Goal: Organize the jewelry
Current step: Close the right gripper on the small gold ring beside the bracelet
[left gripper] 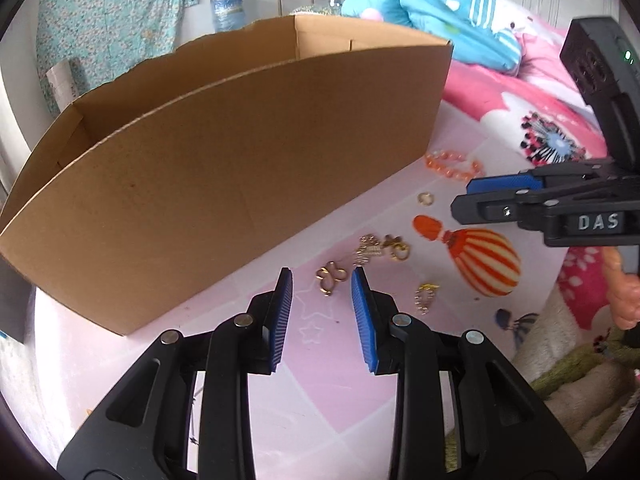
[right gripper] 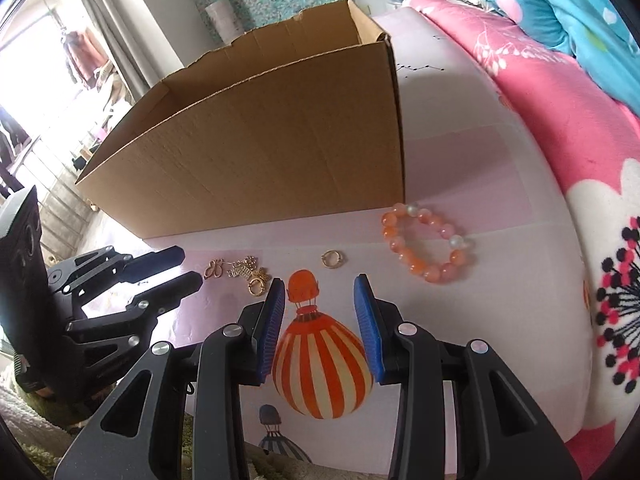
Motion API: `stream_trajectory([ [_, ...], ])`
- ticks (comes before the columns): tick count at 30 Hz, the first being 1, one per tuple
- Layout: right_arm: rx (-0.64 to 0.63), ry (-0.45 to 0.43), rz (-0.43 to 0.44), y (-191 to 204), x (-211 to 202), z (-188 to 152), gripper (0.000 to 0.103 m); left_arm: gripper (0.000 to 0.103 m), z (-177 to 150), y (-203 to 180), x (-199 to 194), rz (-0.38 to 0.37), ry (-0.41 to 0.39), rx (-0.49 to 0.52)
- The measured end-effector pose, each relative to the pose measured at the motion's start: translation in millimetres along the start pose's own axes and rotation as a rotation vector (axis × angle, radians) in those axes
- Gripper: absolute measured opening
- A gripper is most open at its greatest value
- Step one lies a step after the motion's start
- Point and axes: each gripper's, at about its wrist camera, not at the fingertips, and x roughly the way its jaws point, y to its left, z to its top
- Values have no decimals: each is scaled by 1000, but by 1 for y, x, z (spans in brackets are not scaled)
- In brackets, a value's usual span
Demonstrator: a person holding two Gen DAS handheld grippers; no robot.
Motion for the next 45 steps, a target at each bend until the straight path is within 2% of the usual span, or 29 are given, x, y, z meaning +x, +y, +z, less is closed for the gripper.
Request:
stream_trajectory([
  [17,21,12,1,-3,10,1,36,28,5,1,16,-25,35,22],
  [21,24,12,2,-4,10,1,36,23,7,-2,18,-31,34,30],
  [24,25,11,1,-4,10,1,36,15,8,-3,19,-34,33,34],
  [34,-9,-9,-37,-1,8,3,36,15,6,-1,17,-39,27,22],
  [35,-16,-12,-44,0,9,3,36,6,6,0,16,-38,22,18],
  [36,-26,-14,-53,2,9,5,36,2,6,1,16,-40,24,16],
  [45,-129,-8,-120,18,20,13,36,2,3,3,14,-43,20,0],
])
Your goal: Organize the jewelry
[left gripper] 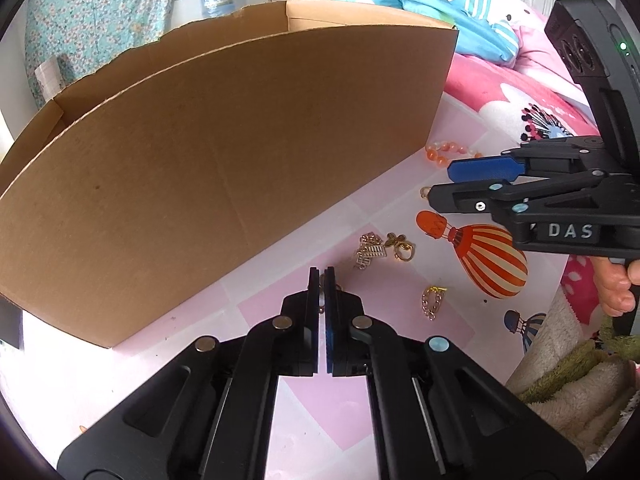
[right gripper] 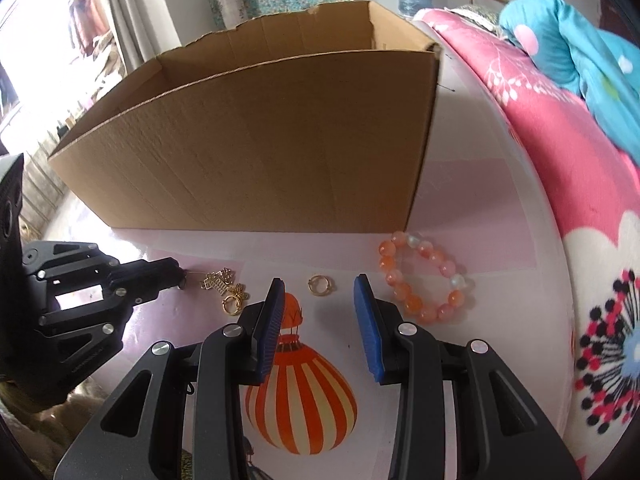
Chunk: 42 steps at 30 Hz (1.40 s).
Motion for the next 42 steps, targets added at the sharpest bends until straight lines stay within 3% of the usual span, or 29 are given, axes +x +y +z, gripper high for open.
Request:
stream_trajectory([
  [9,-51,16,-36,7,11,4,29,2,-2,1,-1,-7,-7,-2],
  [16,-55,25,-60,10,12,4,12,2,-3,3,-3,-16,-12,-10],
  [21,-37,18,-53,9,12,3,11,3,-3,3,-7,-29,-27,-11],
  [25,-16,13,-44,5,12,3,11,23,-3,2,-13,-41,-47,-14],
  [29,-1,1,-37,2,8,2,11,30,-4,-1,-15,-38,-40,-15],
  [42,38,-27,-3,-7,0,-5,11,30,4,-4,2,36,28,-47],
])
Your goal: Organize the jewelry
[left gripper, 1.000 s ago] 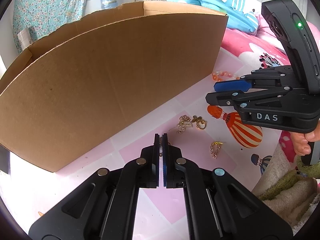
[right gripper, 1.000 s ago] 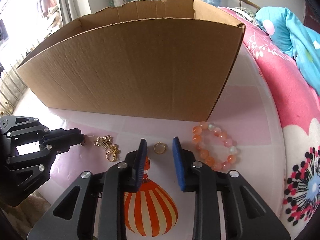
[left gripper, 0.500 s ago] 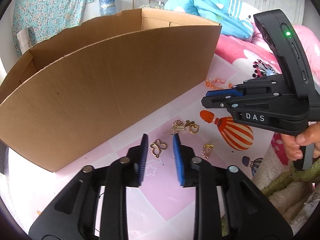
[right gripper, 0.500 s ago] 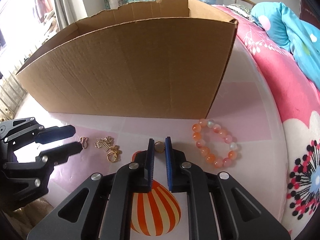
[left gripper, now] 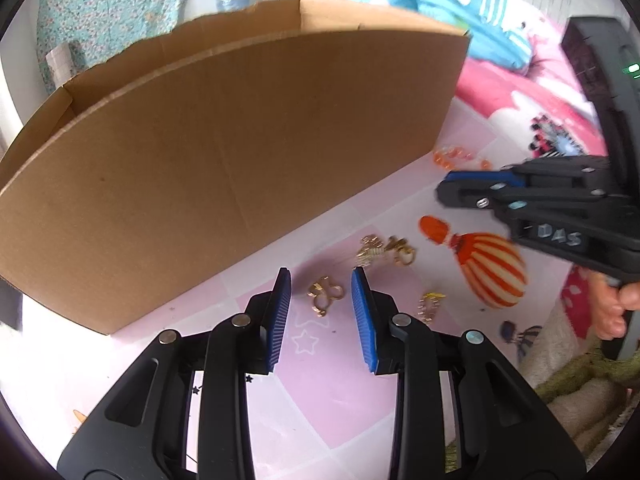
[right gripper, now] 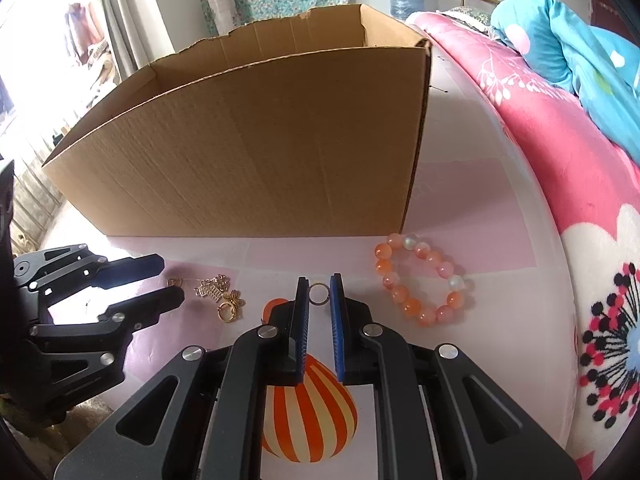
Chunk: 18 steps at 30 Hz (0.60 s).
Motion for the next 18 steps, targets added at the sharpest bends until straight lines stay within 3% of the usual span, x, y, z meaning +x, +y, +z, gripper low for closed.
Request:
stream_trajectory([
  [7,20,-10,18,-6,-1,-1,11,28,3,-4,1,23,37,13],
  [12,27,-14,31,-7,-1,-2,11,15,6,-10,3,15,62,16],
  [18,30,-20,39,-10,-3,-3,11,15,4,-12,3,26,57,24],
])
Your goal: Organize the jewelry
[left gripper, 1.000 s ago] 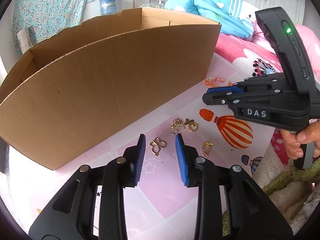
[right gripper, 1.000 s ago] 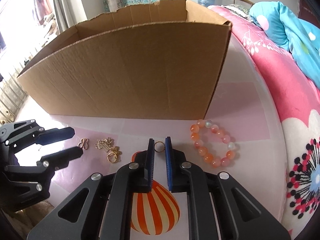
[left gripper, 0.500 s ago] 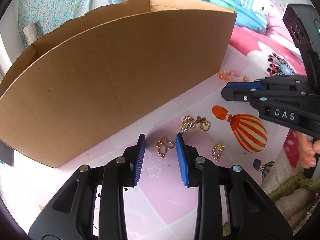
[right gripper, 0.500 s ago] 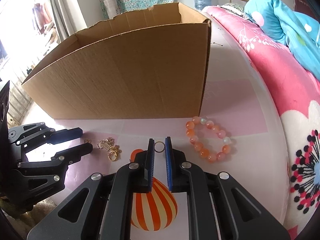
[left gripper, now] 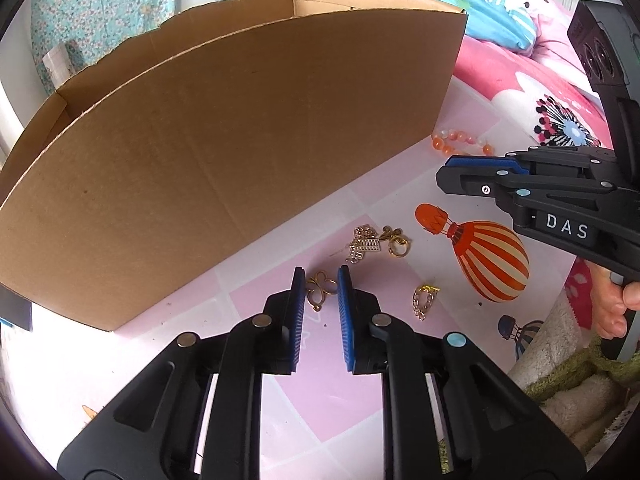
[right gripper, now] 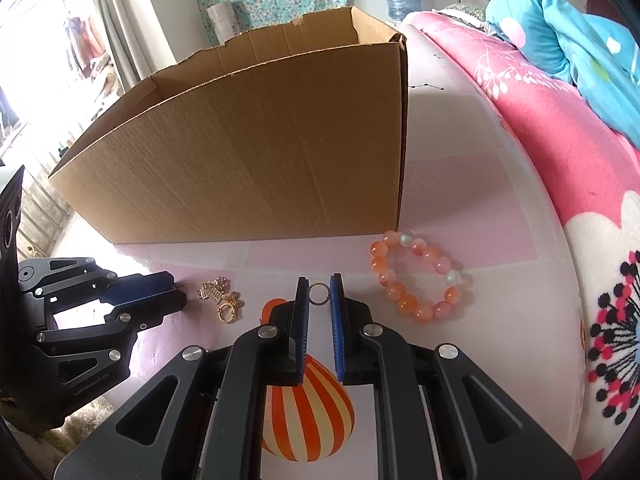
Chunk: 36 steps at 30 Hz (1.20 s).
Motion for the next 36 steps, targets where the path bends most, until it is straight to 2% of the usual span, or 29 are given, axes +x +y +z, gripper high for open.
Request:
stream_trajectory([
  [8,-8,-3,0,0,-1,2,11,14,-5,2,-5,-4,-23,11],
  [9,-9,-4,0,1,-1,2,11,4,-5,2,-5,-7,-26,11],
  [10,-10,-4,-1,1,-2,2,11,0,-6,3,-6,-11,-23,11],
  [19,-25,-25,-14,5,-15,-1,11,0,-12,8,-20,-29,-55,-3],
  [21,-23,-31,-17,6,-18,-2,11,5,-13,8,-23,-42,-61,-2],
  [23,-21,-30,-16,6,-19,-4,11,15,-14,6,-24,-40,-59,4],
  [27,-21,-30,-10,9,-19,-5,11,18,-14,3,-19,-34,-29,-3],
  [31,-17,-32,-2,8,-17,-4,11,22,-11,9,-9,-40,8,-55],
  [36,-8,-28,7,4,-14,-3,11,23,-8,13,-7,-150,20,-108],
])
